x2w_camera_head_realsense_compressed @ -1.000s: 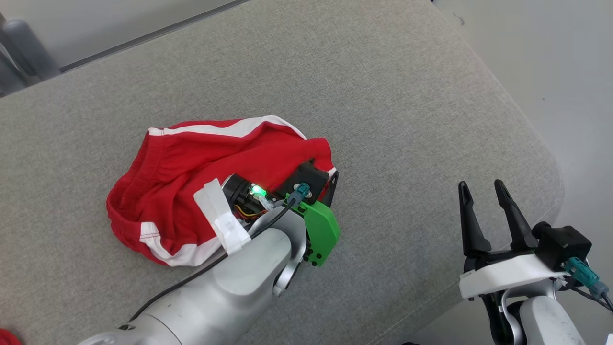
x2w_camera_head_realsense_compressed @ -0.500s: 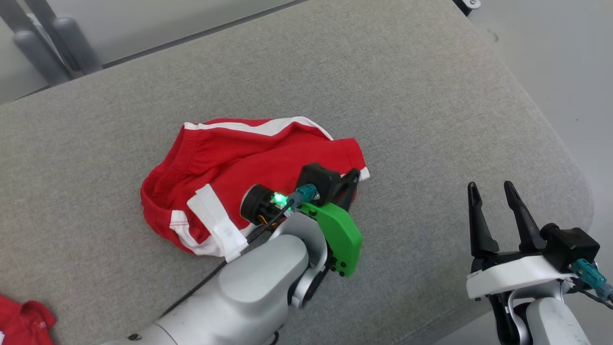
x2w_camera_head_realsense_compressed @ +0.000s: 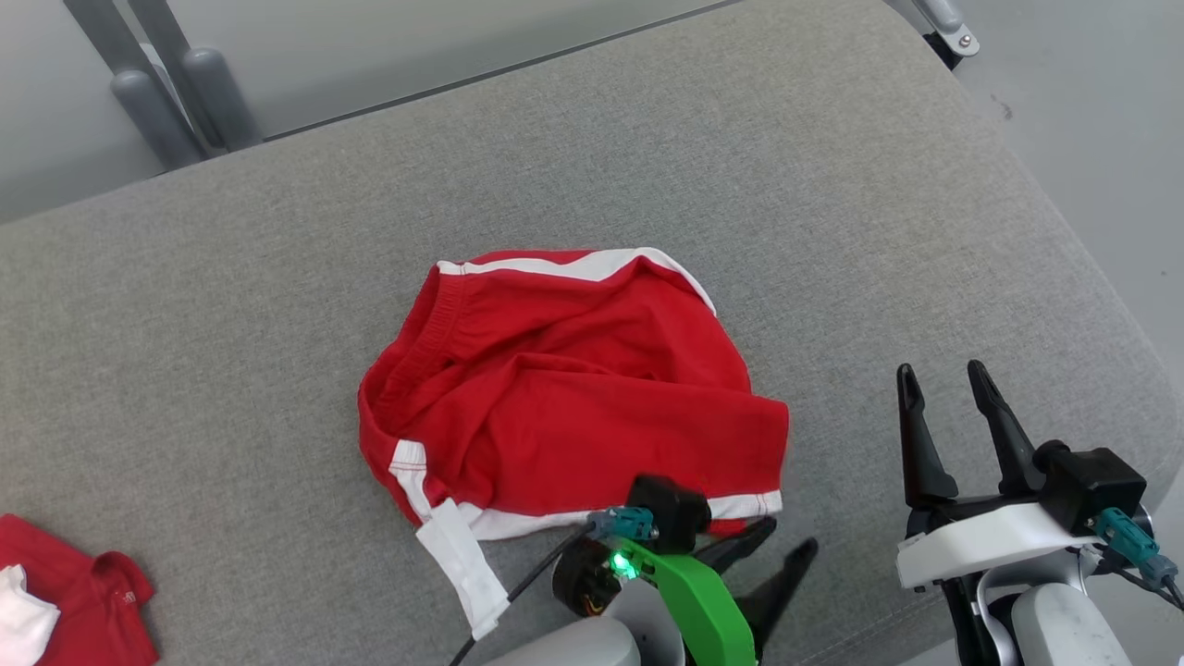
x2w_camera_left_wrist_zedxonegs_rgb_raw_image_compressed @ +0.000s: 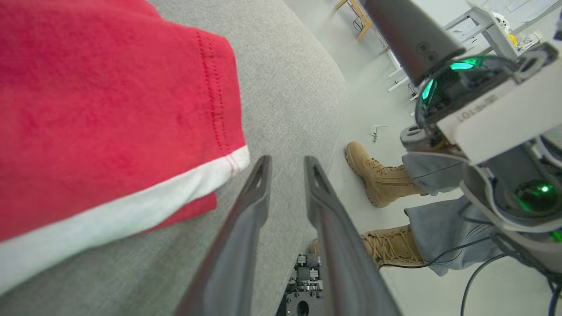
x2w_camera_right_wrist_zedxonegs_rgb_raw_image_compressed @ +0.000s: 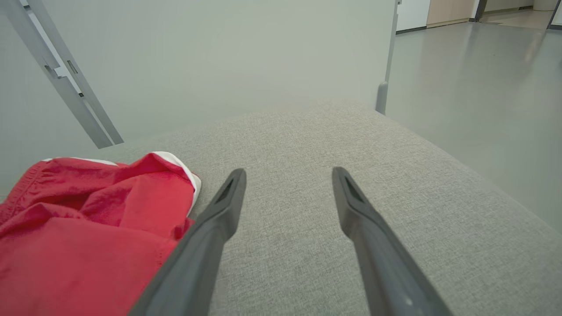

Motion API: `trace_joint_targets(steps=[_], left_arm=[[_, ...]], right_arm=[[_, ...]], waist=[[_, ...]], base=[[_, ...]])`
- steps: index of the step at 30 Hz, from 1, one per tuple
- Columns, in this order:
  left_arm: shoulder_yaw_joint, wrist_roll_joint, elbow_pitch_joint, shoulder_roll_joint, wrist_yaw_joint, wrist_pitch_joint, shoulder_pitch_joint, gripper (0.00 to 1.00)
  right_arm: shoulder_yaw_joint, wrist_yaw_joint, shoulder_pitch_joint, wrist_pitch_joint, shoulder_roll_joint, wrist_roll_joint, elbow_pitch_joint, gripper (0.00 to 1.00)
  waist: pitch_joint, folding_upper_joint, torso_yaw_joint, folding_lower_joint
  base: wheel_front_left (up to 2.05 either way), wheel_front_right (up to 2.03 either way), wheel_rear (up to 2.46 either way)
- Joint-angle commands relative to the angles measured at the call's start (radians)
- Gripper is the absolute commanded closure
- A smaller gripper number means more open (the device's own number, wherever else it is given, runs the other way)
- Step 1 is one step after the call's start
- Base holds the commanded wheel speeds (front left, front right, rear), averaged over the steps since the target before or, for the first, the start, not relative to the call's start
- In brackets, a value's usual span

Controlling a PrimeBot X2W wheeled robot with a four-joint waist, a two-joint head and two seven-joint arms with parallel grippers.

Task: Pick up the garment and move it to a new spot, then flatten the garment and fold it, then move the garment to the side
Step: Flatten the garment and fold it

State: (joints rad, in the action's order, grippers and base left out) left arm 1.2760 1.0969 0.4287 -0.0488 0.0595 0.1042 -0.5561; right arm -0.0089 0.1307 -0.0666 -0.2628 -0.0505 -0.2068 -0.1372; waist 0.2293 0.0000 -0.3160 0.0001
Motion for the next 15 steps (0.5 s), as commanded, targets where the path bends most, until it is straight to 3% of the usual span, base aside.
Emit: trace_joint_targets(steps=[1,4,7,11,15], left_arm=[[0.001,0.012,-0.010,-0.003,-0.016,0.002,0.014,0.00],[-0.005,0.041,-0.039,-0.004,-0.032,0.041,0.003,0.00],[-0.046,0.015,-0.032,-0.011,-0.007,0.109,-0.026,0.00],[-0.166,-0.087,-0.051,-0.084,0.084,0.160,-0.015,0.00],[-0.365,-0.283,-0.187,-0.160,0.200,0.161,0.112,0.00]], right_arm=[[0.001,0.000,0.004,-0.003,0.000,0.011,-0.003,0.00],[-0.017,0.000,0.019,-0.003,-0.001,0.019,-0.002,0.00],[-0.041,0.000,0.028,-0.003,0.000,0.034,0.010,0.00],[-0.080,0.000,0.058,-0.003,-0.010,0.062,0.042,0.00],[-0.089,0.000,0.094,-0.003,-0.035,0.085,0.084,0.00]], waist=[[-0.005,0.0000,-0.001,-0.0001],[-0.022,0.0000,0.009,-0.0001],[-0.040,0.0000,0.031,-0.0001],[-0.082,0.0000,0.083,-0.0001],[-0.138,0.0000,0.138,-0.0001]], base=[[0.00,0.00,0.00],[0.00,0.00,0.00],[0.00,0.00,0.00],[0.00,0.00,0.00],[0.00,0.00,0.00]])
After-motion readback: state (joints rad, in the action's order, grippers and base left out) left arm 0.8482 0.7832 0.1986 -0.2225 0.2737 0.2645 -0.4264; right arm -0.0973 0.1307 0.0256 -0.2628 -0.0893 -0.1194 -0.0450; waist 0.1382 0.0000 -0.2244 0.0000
